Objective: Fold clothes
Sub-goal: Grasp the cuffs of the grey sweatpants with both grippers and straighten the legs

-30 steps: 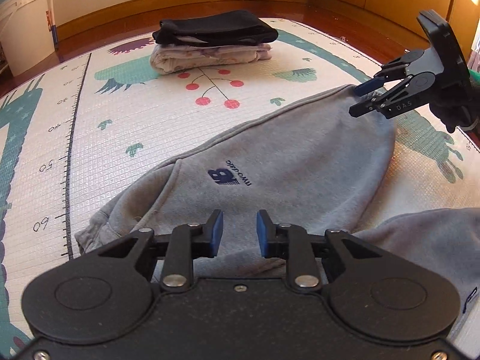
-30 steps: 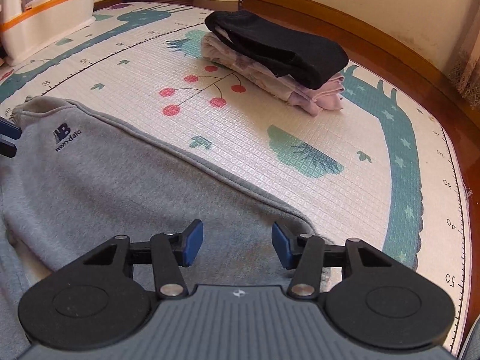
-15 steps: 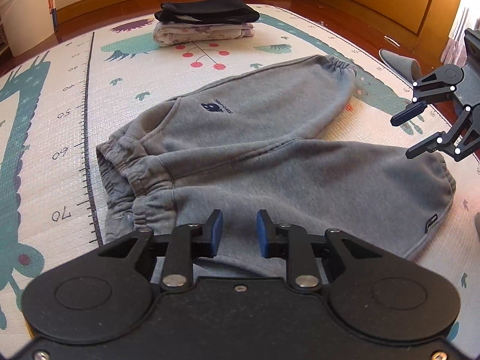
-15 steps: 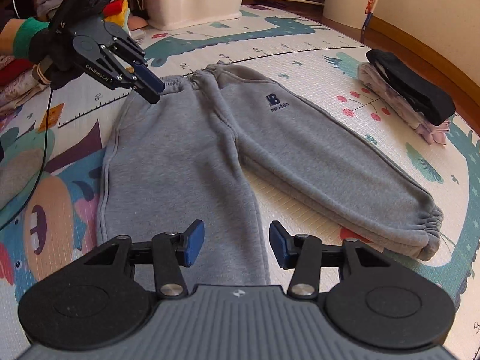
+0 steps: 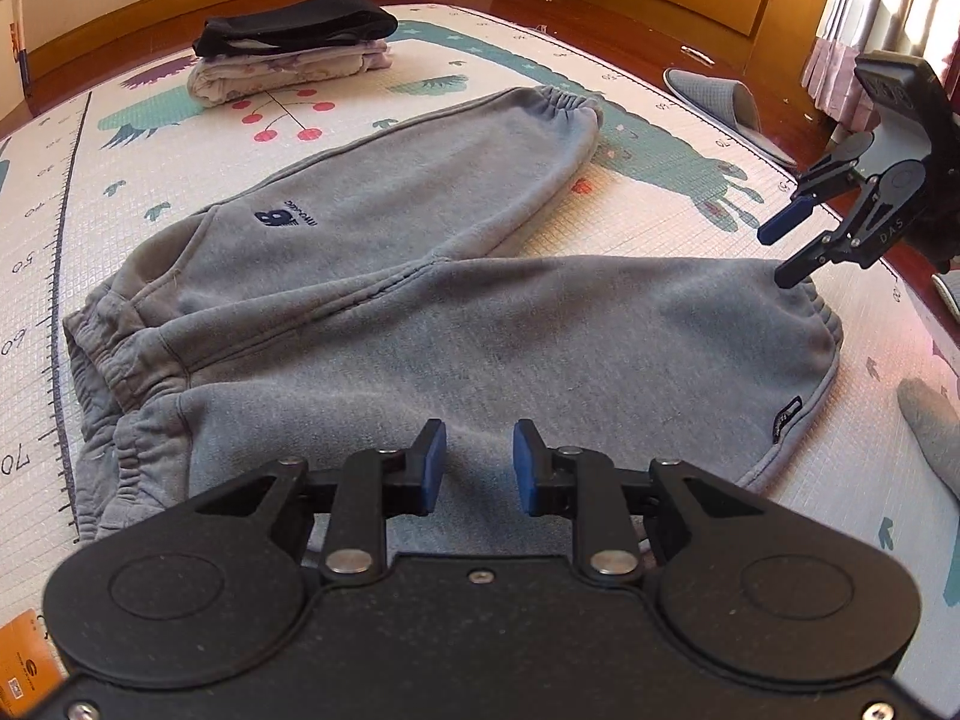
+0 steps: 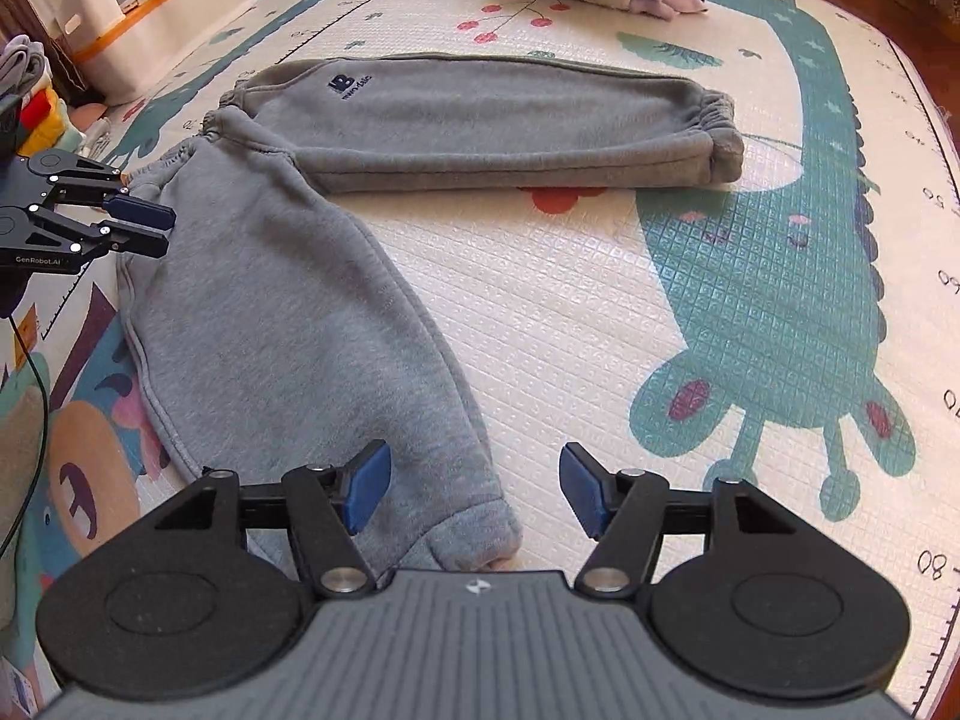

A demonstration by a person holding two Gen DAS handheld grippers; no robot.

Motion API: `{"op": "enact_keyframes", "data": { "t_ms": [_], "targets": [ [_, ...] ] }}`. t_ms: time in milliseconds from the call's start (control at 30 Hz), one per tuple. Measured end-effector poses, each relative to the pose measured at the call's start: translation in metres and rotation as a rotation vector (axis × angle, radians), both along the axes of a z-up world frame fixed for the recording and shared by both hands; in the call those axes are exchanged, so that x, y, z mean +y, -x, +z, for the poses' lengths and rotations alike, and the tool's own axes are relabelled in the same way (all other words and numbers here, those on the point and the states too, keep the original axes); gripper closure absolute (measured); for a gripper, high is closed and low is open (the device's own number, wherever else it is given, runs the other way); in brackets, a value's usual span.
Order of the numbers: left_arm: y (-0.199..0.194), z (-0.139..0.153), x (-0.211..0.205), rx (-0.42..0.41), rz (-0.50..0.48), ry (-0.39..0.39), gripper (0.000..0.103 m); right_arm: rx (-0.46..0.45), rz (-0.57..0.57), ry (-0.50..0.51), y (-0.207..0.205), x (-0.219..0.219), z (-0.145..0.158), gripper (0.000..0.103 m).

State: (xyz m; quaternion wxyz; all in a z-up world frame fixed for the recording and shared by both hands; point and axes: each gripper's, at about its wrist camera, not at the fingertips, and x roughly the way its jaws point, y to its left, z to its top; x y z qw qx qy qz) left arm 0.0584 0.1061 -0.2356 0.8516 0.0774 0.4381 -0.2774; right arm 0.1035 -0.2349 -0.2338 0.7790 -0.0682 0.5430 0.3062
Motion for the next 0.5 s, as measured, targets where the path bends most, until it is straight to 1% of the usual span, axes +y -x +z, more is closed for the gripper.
{"op": "enact_keyframes", "data": {
  "t_ms": [33, 67, 100, 200, 267, 300, 333, 400, 467, 500],
  "targets": [
    [0.000, -0.002, 0.001, 0.019, 0.003, -0.016, 0.082, 0.037, -0.022, 0.006, 0.001, -0.003, -0.005, 0.068],
    [-0.001, -0.005, 0.002, 0.038, 0.006, -0.032, 0.082, 0.074, -0.045, 0.011, 0.002, -0.006, -0.011, 0.068],
    [-0.001, -0.007, 0.002, 0.057, 0.010, -0.048, 0.078, 0.106, -0.062, 0.018, 0.004, -0.008, -0.015, 0.069],
    [-0.002, -0.014, 0.005, 0.110, 0.018, -0.096, 0.077, 0.132, -0.051, 0.059, 0.009, -0.007, -0.011, 0.069],
    [0.008, -0.011, 0.006, 0.081, -0.002, -0.131, 0.077, 0.086, -0.015, 0.068, 0.010, -0.004, -0.005, 0.066],
    [0.013, -0.011, 0.007, 0.065, -0.015, -0.161, 0.077, 0.064, 0.002, 0.072, 0.011, -0.003, -0.002, 0.063],
    [0.017, -0.011, 0.008, 0.050, -0.025, -0.190, 0.077, 0.041, 0.020, 0.076, 0.011, -0.001, 0.001, 0.061],
    [0.019, -0.006, 0.016, 0.024, 0.012, -0.190, 0.077, -0.006, 0.055, 0.081, 0.012, 0.002, 0.008, 0.061],
    [0.014, 0.001, 0.025, -0.010, 0.054, -0.152, 0.077, -0.050, 0.087, 0.041, 0.010, 0.005, 0.014, 0.061],
    [0.010, 0.004, 0.028, -0.033, 0.069, -0.130, 0.077, -0.053, 0.097, 0.040, 0.007, 0.008, 0.013, 0.061]
  ]
}}
